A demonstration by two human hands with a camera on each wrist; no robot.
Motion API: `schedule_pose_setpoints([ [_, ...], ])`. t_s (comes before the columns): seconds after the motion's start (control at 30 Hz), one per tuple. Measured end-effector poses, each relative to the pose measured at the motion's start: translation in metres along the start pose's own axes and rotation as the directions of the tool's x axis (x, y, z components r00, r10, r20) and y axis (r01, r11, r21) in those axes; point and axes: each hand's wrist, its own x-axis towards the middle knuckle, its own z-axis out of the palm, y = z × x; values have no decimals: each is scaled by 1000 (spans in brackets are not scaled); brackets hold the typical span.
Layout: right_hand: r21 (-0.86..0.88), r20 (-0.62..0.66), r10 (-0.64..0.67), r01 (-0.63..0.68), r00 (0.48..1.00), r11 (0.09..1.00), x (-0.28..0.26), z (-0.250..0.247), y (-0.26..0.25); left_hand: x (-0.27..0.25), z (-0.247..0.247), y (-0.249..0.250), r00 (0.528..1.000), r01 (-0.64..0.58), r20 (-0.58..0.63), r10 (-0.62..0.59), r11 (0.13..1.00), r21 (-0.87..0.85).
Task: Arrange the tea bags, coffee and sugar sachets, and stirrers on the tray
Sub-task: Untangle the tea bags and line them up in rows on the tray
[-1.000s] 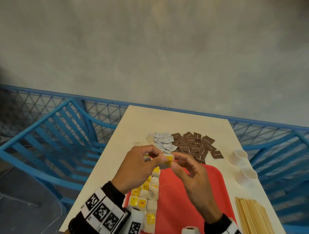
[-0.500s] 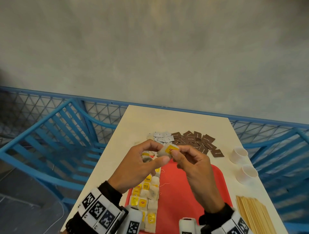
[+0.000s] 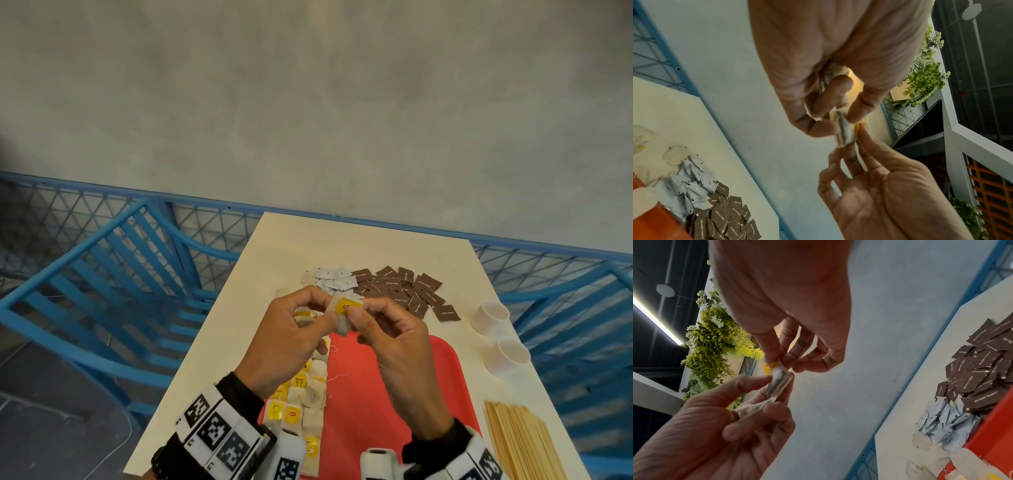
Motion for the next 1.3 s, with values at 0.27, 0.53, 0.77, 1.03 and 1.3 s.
schedule_pose_setpoints([
  [0.27, -12, -6, 6, -6, 1000, 1000, 1, -1, 1, 2, -4, -7, 999, 42, 13, -42, 999, 17],
  [0.53, 26, -15, 11, -11, 1000, 1000, 2, 1, 6, 2, -7, -14, 999, 42, 2, -42, 999, 3],
  [0.77, 34, -15, 24, -23, 1000, 999, 2, 7, 11, 2, -12, -14, 998, 52, -27, -52, 998, 20],
  [1.03, -18, 74, 77, -76, 994, 997, 9, 21, 26, 5, -27, -27, 992, 33, -117, -36, 999, -27],
  [1.3, -233, 147, 90, -54, 985, 971, 21, 38, 44, 14, -49, -52, 978, 114, -169, -127, 990, -80],
])
